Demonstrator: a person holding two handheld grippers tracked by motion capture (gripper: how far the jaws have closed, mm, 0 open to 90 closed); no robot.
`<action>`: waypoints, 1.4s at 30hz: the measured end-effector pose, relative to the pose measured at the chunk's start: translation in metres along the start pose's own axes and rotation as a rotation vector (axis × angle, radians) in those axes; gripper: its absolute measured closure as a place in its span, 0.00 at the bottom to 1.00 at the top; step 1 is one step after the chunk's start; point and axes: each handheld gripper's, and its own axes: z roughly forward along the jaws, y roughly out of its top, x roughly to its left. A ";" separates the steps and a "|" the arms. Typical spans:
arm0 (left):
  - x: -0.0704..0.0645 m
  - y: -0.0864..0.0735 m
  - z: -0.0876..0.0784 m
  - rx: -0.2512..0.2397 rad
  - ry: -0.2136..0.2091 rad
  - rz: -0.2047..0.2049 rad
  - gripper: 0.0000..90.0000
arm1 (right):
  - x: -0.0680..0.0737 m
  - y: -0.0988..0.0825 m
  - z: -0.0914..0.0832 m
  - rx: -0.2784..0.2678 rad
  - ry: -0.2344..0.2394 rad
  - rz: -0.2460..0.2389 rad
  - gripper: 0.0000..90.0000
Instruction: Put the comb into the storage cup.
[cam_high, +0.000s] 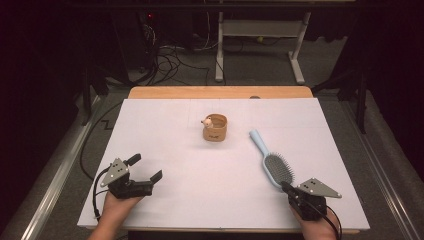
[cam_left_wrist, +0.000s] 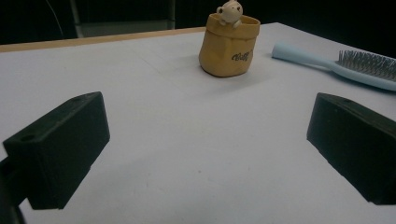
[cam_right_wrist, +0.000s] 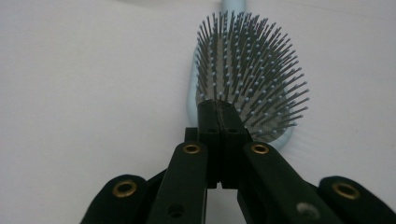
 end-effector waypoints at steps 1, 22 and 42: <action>0.000 0.000 0.000 0.000 0.000 0.000 0.00 | 0.000 0.000 0.000 0.000 0.000 0.000 1.00; -0.001 0.000 0.001 -0.004 -0.019 0.001 0.00 | -0.041 0.002 -0.018 -0.216 -0.078 0.133 0.93; 0.000 -0.001 0.000 -0.028 0.001 -0.001 0.00 | -0.048 0.002 -0.010 -0.245 -0.011 0.164 0.09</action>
